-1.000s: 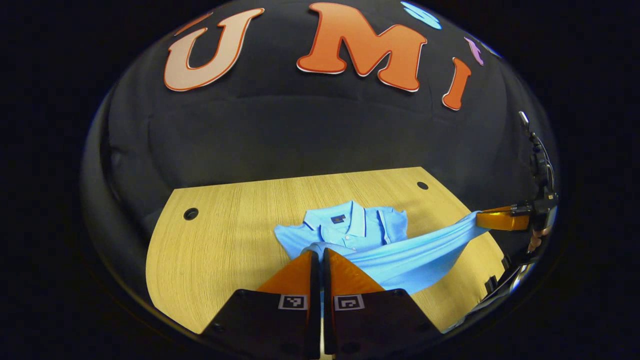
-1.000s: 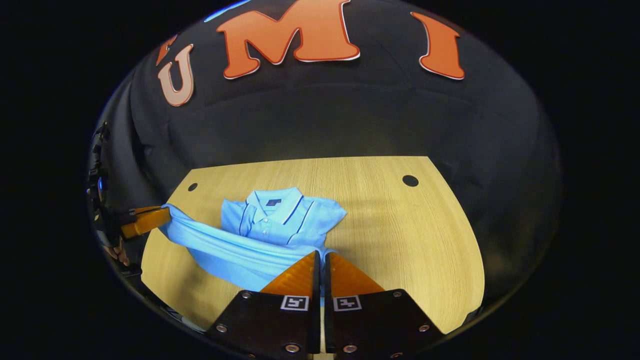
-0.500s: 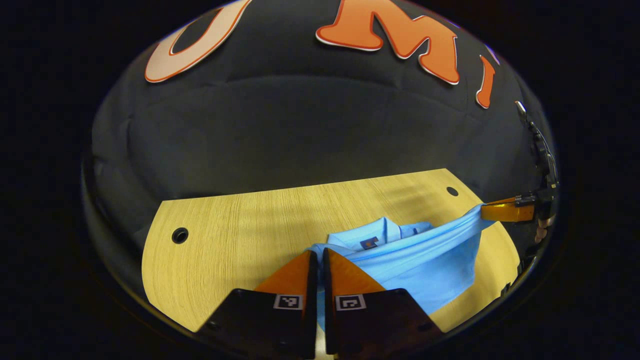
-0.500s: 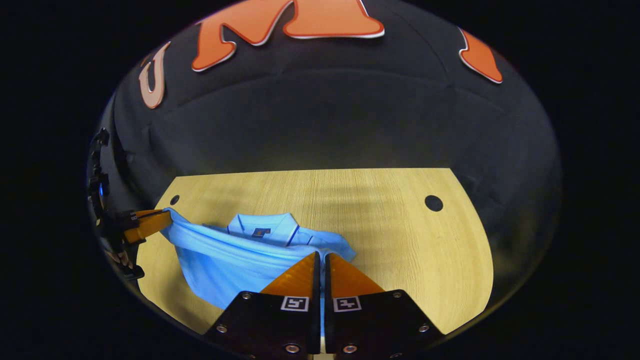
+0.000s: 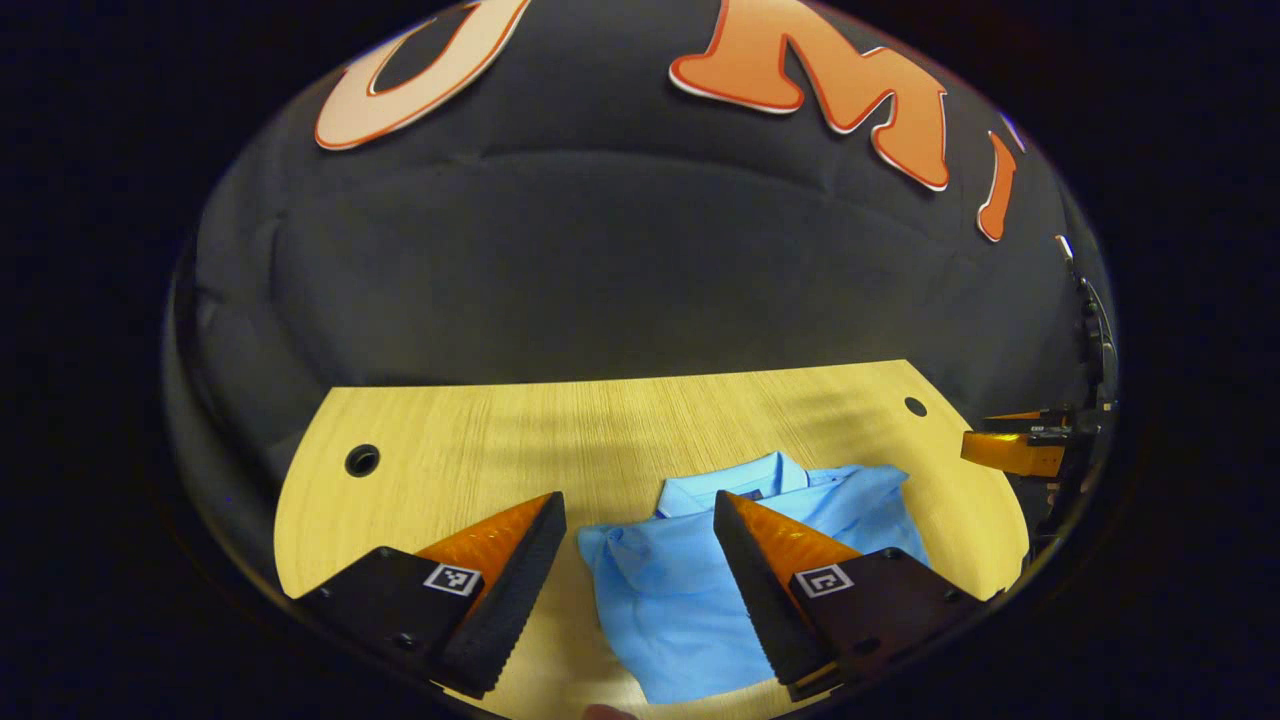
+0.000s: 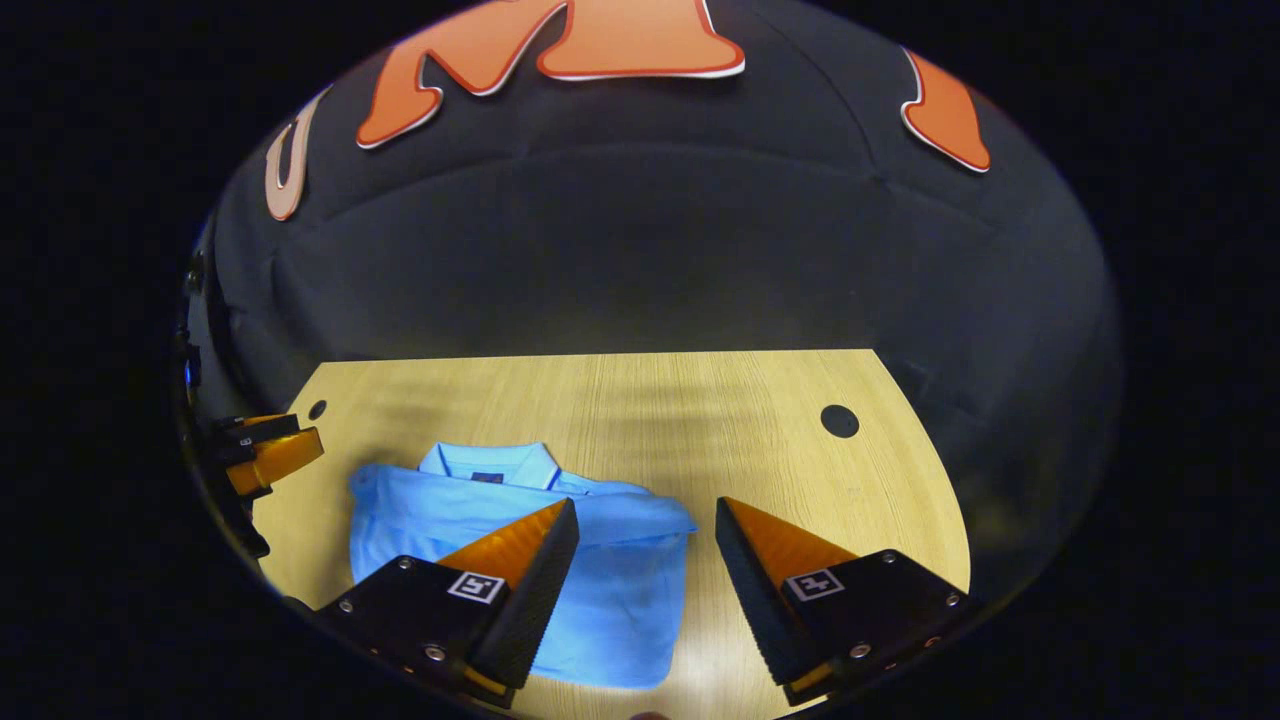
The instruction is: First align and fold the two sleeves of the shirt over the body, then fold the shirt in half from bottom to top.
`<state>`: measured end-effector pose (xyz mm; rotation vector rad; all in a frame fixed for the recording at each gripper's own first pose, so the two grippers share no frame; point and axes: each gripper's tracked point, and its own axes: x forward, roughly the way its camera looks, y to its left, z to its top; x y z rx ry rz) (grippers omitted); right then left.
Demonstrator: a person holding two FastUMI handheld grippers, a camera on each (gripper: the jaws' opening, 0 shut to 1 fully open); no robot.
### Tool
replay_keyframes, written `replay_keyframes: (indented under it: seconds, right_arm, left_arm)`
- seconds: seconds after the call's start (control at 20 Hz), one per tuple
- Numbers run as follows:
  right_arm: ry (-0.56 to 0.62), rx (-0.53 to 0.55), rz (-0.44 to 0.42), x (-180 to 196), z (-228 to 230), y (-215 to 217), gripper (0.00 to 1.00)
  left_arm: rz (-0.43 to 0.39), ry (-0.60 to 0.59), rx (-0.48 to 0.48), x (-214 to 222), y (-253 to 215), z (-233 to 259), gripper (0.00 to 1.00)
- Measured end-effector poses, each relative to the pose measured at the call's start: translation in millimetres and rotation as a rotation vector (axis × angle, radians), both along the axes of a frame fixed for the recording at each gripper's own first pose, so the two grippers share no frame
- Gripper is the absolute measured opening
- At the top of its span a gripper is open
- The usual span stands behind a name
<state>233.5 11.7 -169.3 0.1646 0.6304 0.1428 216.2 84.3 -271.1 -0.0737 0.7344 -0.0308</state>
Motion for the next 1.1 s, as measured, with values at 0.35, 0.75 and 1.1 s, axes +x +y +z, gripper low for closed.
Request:
replay_keyframes:
  seconds: [0.35, 0.75, 1.1]
  right_arm:
    - [-0.153, -0.021, 0.086, -88, 53, -6, 0.96]
    - [-0.379, -0.001, 0.109, -188, 114, -22, 0.96]
    - [-0.476, 0.031, 0.141, -249, 156, -21, 0.96]
  left_arm:
    - [0.022, -0.106, 0.03, -88, -34, 77, 0.98]
    - [0.102, -0.297, 0.094, -197, -58, 153, 0.98]
    - [0.176, -0.528, 0.075, -247, -76, 235, 0.97]
